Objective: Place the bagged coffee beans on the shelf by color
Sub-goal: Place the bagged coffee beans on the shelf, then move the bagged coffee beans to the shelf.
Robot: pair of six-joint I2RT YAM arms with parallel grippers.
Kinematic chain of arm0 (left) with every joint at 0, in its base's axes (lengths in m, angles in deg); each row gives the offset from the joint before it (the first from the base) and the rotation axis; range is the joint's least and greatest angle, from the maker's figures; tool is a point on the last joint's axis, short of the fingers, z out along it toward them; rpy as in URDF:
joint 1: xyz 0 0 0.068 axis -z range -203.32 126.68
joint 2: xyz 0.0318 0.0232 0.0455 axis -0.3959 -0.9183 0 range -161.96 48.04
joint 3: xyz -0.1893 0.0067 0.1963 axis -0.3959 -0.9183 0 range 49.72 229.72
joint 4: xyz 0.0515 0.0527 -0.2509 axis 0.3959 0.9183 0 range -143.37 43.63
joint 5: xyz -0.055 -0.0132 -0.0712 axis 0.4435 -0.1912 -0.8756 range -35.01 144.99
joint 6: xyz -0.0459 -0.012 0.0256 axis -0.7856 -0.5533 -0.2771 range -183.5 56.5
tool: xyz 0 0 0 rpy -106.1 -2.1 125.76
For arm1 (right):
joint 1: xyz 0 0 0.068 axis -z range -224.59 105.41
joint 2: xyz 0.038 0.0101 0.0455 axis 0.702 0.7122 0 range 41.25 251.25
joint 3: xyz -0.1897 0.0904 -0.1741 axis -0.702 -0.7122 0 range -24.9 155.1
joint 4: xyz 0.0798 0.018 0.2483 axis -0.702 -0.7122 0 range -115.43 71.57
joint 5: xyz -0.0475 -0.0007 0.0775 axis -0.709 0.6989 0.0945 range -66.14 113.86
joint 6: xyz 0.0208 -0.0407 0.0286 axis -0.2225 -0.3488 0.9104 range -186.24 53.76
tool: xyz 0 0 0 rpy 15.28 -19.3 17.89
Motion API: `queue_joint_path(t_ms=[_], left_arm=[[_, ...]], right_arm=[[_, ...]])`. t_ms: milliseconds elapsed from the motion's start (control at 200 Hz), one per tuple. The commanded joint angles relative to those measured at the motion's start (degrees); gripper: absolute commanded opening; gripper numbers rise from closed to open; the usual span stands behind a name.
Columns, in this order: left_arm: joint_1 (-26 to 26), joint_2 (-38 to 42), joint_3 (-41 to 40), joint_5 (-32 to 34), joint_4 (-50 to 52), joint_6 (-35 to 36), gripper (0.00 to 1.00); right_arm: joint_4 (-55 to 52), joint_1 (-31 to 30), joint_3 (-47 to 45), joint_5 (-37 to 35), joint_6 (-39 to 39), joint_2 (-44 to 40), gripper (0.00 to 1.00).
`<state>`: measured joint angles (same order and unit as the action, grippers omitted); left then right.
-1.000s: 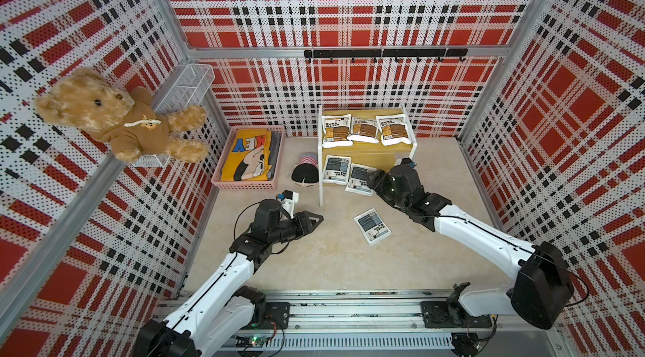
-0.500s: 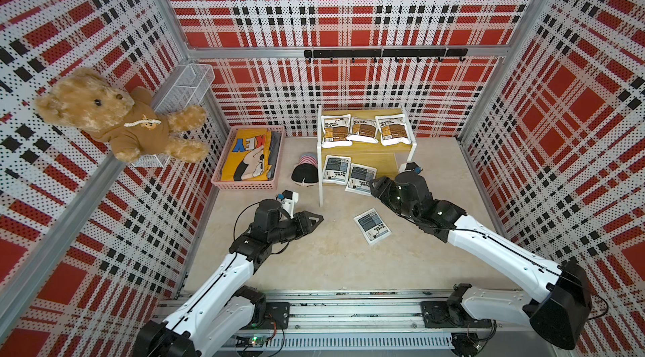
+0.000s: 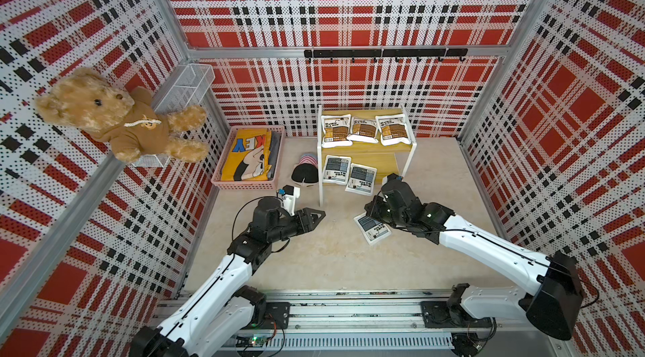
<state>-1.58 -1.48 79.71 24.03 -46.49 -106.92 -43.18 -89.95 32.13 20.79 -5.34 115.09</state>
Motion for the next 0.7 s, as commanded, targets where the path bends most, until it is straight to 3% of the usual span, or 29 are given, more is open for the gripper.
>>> queue_joint_path(t_ms=[0, 696], left_arm=[[0.1, 0.8, 0.9, 0.9, -1.3, 0.9, 0.5], [-1.1, 1.8, 0.5, 0.8, 1.2, 2.4, 0.5]], right_arm=[[2.8, -0.3, 1.6, 0.1, -1.7, 1.7, 0.0], [5.2, 5.5, 8.0, 0.6, -6.4, 10.5, 0.0]])
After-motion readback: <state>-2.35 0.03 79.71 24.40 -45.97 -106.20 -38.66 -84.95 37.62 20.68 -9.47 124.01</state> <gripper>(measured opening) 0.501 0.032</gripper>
